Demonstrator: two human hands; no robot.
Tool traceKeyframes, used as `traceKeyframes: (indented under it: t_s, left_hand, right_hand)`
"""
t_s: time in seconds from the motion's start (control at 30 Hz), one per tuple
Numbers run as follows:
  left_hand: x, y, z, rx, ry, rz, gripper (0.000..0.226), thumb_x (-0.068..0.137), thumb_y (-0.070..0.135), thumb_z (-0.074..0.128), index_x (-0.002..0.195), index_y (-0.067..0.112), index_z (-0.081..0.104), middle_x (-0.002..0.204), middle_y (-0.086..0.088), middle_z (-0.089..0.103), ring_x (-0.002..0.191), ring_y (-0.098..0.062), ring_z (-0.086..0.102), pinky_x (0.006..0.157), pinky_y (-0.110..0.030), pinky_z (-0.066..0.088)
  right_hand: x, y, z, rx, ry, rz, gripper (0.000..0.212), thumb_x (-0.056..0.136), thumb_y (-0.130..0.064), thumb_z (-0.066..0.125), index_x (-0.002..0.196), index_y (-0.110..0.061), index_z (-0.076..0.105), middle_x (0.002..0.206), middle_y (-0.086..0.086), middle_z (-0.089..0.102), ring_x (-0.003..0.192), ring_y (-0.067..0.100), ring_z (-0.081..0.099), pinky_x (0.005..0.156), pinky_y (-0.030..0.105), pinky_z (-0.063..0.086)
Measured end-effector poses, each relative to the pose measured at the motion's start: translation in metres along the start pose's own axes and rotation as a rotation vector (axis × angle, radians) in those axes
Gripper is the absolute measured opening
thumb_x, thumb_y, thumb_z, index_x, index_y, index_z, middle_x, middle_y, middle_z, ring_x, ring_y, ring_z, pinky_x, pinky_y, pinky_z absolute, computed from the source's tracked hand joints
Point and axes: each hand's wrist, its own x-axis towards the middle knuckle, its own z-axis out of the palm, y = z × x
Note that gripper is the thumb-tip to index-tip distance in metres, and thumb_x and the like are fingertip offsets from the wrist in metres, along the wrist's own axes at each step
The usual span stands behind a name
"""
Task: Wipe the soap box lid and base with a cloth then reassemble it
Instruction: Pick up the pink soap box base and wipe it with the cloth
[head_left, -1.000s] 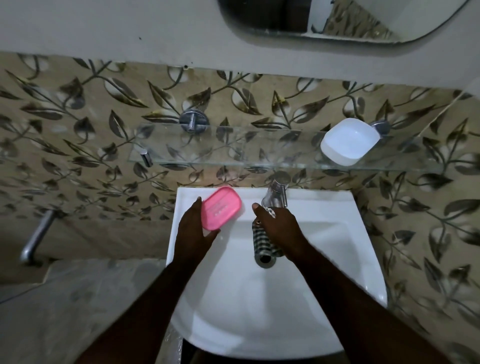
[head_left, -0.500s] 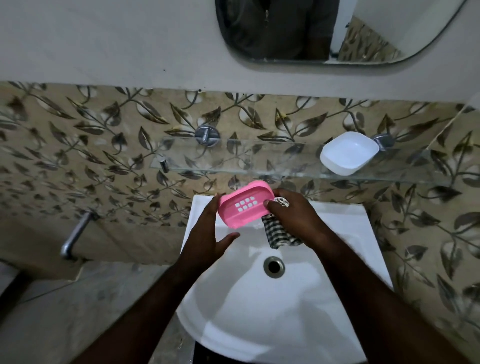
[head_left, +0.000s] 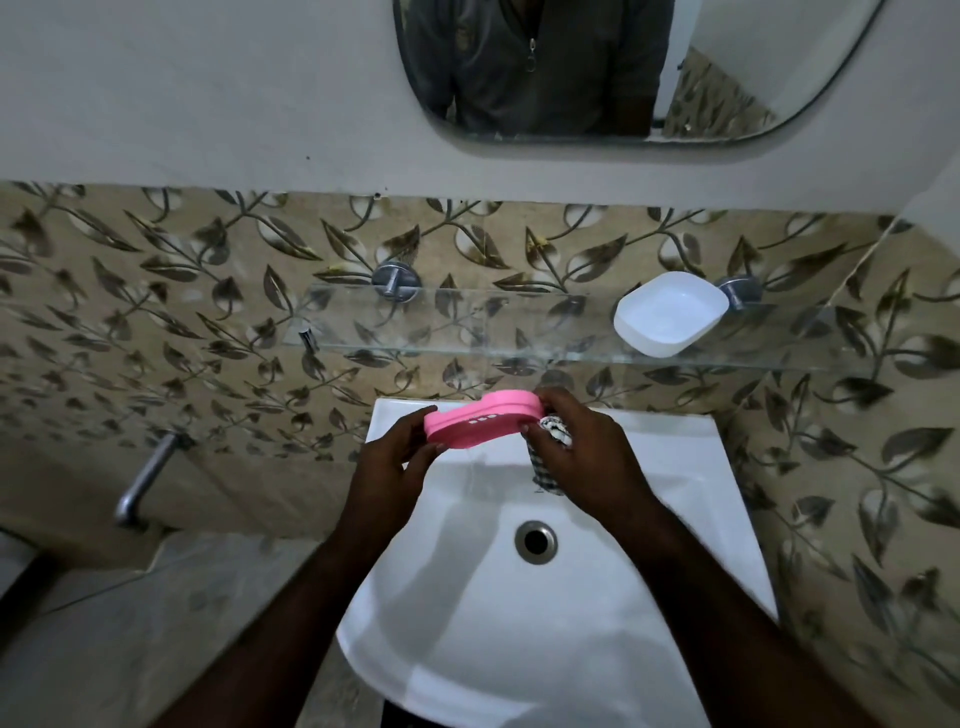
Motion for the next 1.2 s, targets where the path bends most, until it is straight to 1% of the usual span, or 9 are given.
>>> traceKeyframes:
  t_s: [0.27, 0.43, 0.53, 0.7, 0.83, 0.9, 1.03, 1.13, 1.2]
  left_hand:
    - [0.008, 0.010, -0.012, 0.203, 0.019, 0.195, 0.029, 0.087, 0.009, 0.067, 0.116, 0.010, 0.063, 0.098, 0.002, 0.074, 0.094, -0.004, 0.066, 0.079, -0.024, 0.050]
    - [0.010, 0.019, -0.014, 0.183, 0.055, 0.248, 0.026, 0.087, 0.012, 0.064, 0.112, 0.019, 0.062, 0.099, 0.007, 0.072, 0.092, -0.003, 0.067, 0.079, -0.022, 0.051]
    - [0.007, 0.022, -0.013, 0.165, 0.084, 0.245, 0.026, 0.088, 0.011, 0.063, 0.112, 0.021, 0.061, 0.099, 0.008, 0.071, 0.090, -0.003, 0.067, 0.079, -0.019, 0.050]
    - [0.003, 0.027, -0.011, 0.118, 0.110, 0.235, 0.028, 0.088, 0.012, 0.064, 0.113, 0.024, 0.061, 0.103, 0.016, 0.070, 0.089, 0.000, 0.067, 0.081, -0.014, 0.049]
    - [0.002, 0.025, -0.005, 0.108, 0.145, 0.166, 0.025, 0.088, 0.008, 0.068, 0.112, 0.012, 0.067, 0.100, 0.007, 0.072, 0.086, 0.006, 0.066, 0.078, -0.015, 0.051]
    - [0.000, 0.025, -0.003, 0.104, 0.149, 0.174, 0.025, 0.085, 0.005, 0.070, 0.110, 0.010, 0.068, 0.098, 0.005, 0.072, 0.084, 0.007, 0.065, 0.076, -0.010, 0.048]
    - [-0.001, 0.030, 0.001, 0.090, 0.123, 0.160, 0.024, 0.084, 0.004, 0.071, 0.107, 0.007, 0.068, 0.089, 0.014, 0.069, 0.080, 0.011, 0.064, 0.072, -0.002, 0.043]
    - [-0.001, 0.031, 0.002, 0.065, 0.078, 0.138, 0.027, 0.081, 0.006, 0.074, 0.107, 0.011, 0.066, 0.090, 0.018, 0.067, 0.080, 0.006, 0.065, 0.071, -0.004, 0.045]
    - [-0.002, 0.034, 0.001, 0.037, 0.017, 0.106, 0.040, 0.077, 0.016, 0.079, 0.114, 0.017, 0.063, 0.098, 0.014, 0.068, 0.088, 0.001, 0.066, 0.072, -0.011, 0.050]
  right_hand:
    - [0.002, 0.001, -0.006, -0.049, 0.020, -0.057, 0.025, 0.085, -0.043, 0.056, 0.107, -0.031, 0.058, 0.089, -0.011, 0.067, 0.081, 0.018, 0.063, 0.068, 0.033, 0.048]
    - [0.003, -0.005, -0.009, -0.030, 0.059, -0.093, 0.023, 0.084, -0.042, 0.053, 0.104, -0.031, 0.057, 0.089, -0.011, 0.066, 0.080, 0.017, 0.063, 0.066, 0.029, 0.045]
    - [0.002, -0.006, -0.009, -0.044, 0.088, -0.120, 0.032, 0.082, -0.047, 0.047, 0.107, -0.030, 0.058, 0.093, -0.008, 0.068, 0.081, 0.020, 0.063, 0.066, 0.027, 0.044]
    - [-0.002, -0.008, -0.009, -0.040, 0.165, -0.137, 0.034, 0.084, -0.041, 0.051, 0.113, -0.025, 0.061, 0.101, -0.006, 0.069, 0.085, 0.020, 0.064, 0.067, 0.027, 0.045]
    - [-0.005, -0.007, -0.005, -0.045, 0.128, -0.076, 0.030, 0.085, -0.038, 0.055, 0.112, -0.027, 0.061, 0.102, -0.009, 0.069, 0.090, 0.019, 0.065, 0.071, 0.031, 0.049]
    - [-0.009, -0.005, -0.004, -0.035, 0.187, -0.091, 0.029, 0.085, -0.032, 0.058, 0.113, -0.024, 0.062, 0.104, -0.006, 0.070, 0.092, 0.020, 0.066, 0.073, 0.034, 0.052]
    - [-0.011, -0.005, 0.001, -0.018, 0.254, -0.040, 0.033, 0.085, -0.033, 0.057, 0.115, -0.021, 0.063, 0.102, -0.004, 0.071, 0.092, 0.021, 0.067, 0.072, 0.032, 0.051]
    - [-0.014, -0.004, 0.003, -0.019, 0.267, -0.023, 0.033, 0.086, -0.033, 0.058, 0.117, -0.024, 0.062, 0.106, -0.006, 0.070, 0.096, 0.019, 0.067, 0.074, 0.032, 0.052]
    - [-0.013, -0.002, 0.003, -0.024, 0.249, -0.002, 0.031, 0.087, -0.036, 0.056, 0.116, -0.026, 0.061, 0.103, -0.007, 0.070, 0.095, 0.018, 0.066, 0.073, 0.031, 0.050]
